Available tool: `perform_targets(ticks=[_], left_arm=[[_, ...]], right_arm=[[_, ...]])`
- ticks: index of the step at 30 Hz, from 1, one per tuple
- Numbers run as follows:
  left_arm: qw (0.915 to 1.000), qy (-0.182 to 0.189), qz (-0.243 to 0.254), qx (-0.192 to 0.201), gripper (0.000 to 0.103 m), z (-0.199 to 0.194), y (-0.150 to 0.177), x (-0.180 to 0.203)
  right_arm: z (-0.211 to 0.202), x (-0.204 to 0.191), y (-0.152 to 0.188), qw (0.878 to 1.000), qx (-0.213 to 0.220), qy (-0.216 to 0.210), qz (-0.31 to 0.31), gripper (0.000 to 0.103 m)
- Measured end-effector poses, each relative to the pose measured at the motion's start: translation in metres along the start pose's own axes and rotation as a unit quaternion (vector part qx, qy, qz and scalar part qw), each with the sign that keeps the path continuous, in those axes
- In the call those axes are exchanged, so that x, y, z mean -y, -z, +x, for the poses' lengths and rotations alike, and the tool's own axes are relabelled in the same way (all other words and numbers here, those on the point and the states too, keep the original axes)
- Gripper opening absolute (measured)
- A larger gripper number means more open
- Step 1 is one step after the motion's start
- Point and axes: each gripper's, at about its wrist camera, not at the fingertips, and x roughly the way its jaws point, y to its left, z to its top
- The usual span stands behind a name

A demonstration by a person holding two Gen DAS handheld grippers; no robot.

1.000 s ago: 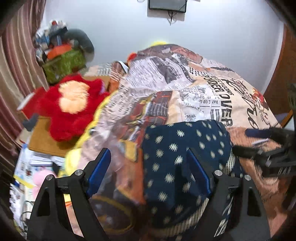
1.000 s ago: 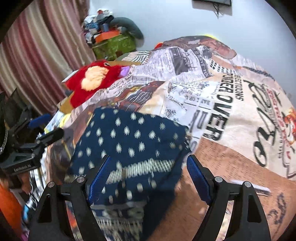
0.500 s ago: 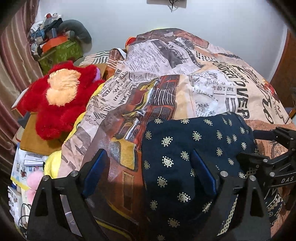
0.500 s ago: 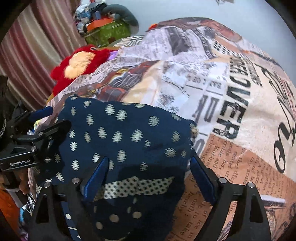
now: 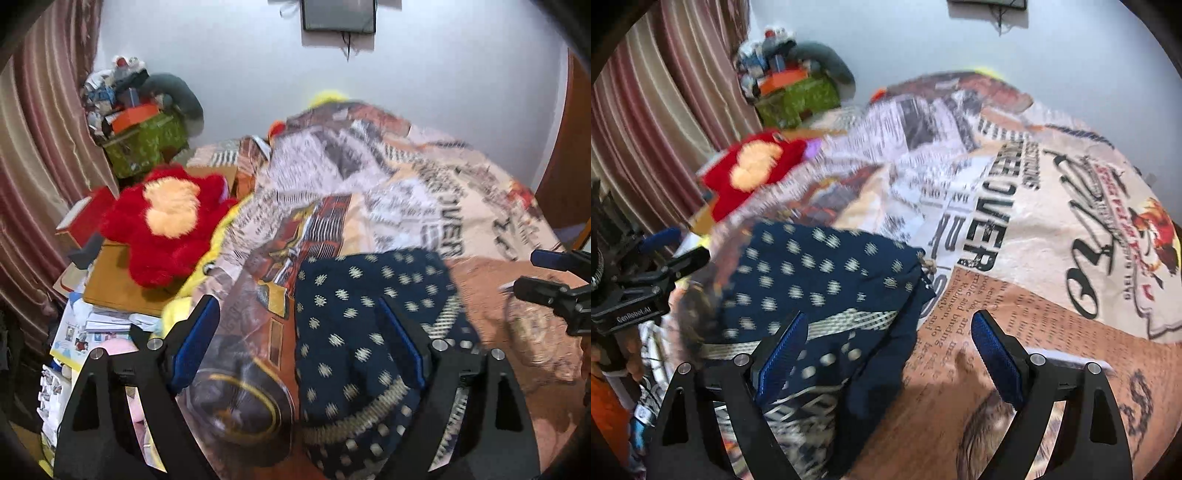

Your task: Fold large clothes

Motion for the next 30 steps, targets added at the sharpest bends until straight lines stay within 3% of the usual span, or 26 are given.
perform_targets(ticks=[4,10,17,22,25,30], left_arm=[[0.9985,0.008,-0.009,0.053,0.087,-0.062,0.001,0.004],[0.9896,0.052,-0.027,0.132,0.087,-0.160,0.008,0.014],[0.9663,0.070,-0.037,0.245,0.087,-0.272,0.035,0.035],[0.9515,0.062,-0.043,0.298,0.087,-0.319,0.057,0.048],[0.9460,0.051,-0.041,0.317,0.087,-0.337,0.069,0.056],[0.9400,0.035,-0.043,0.337,0.087,-0.351,0.089,0.068]], right_arm=[[-0.060,-0.011,0.000,0.998,0.055,-0.015,0.003,0.089],[-0.162,-0.034,0.006,0.986,0.158,-0.042,-0.003,0.089],[-0.264,-0.065,0.038,0.962,0.266,-0.060,-0.026,0.089],[-0.315,-0.087,0.075,0.942,0.328,-0.051,-0.041,0.089],[-0.335,-0.096,0.098,0.931,0.360,-0.035,-0.040,0.090],[-0.354,-0.100,0.127,0.923,0.384,-0.019,-0.022,0.090]])
